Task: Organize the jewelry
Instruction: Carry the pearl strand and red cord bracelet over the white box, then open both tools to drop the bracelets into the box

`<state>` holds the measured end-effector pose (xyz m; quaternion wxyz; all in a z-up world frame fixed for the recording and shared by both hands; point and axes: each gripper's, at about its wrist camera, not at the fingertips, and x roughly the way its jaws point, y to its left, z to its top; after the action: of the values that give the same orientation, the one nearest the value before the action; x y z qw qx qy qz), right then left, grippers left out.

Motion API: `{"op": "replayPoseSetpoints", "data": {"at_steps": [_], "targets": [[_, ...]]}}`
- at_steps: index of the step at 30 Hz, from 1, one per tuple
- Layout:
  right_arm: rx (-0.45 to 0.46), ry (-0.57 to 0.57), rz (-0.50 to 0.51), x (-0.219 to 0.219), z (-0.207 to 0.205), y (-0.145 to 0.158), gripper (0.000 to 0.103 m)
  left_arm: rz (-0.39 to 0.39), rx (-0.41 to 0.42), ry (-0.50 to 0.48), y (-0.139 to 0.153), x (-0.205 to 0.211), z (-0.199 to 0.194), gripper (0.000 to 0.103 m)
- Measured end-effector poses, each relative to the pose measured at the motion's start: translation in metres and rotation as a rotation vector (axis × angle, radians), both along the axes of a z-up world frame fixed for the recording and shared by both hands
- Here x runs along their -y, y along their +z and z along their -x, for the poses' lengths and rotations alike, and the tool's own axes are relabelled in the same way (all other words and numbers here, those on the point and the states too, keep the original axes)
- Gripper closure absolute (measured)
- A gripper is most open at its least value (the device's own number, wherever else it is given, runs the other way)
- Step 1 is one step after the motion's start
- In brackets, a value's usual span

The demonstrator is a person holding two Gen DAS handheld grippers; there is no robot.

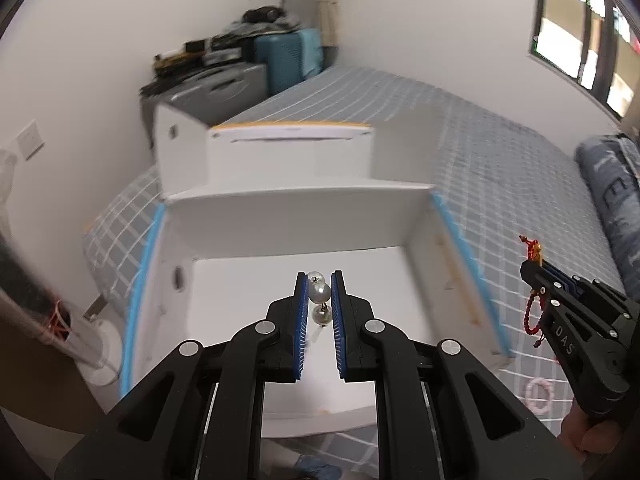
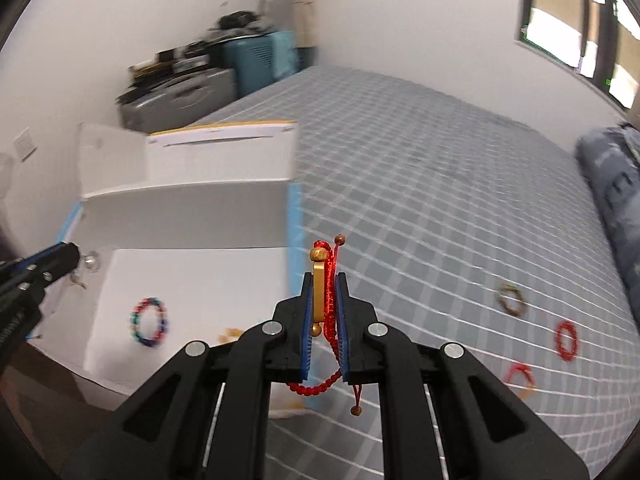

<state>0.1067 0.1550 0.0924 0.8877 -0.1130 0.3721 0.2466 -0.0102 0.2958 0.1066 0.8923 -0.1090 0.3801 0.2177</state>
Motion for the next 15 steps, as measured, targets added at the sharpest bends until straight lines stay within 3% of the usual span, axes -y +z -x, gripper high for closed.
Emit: {"op": "replayPoseSetpoints", "data": {"at_steps": [8,15], "targets": [[-0.070,0.074,0.035,-0.061,0.000,-0.024,0.093,0.025,-0.066,0.066,-0.026,-0.048,0.000,0.092],[-0.140,0.073,0.071,-0.080,-0.012,-0.049,0.092,0.059,-0.110,0.062,-0.046,-0.060,-0.011,0.092]]}}
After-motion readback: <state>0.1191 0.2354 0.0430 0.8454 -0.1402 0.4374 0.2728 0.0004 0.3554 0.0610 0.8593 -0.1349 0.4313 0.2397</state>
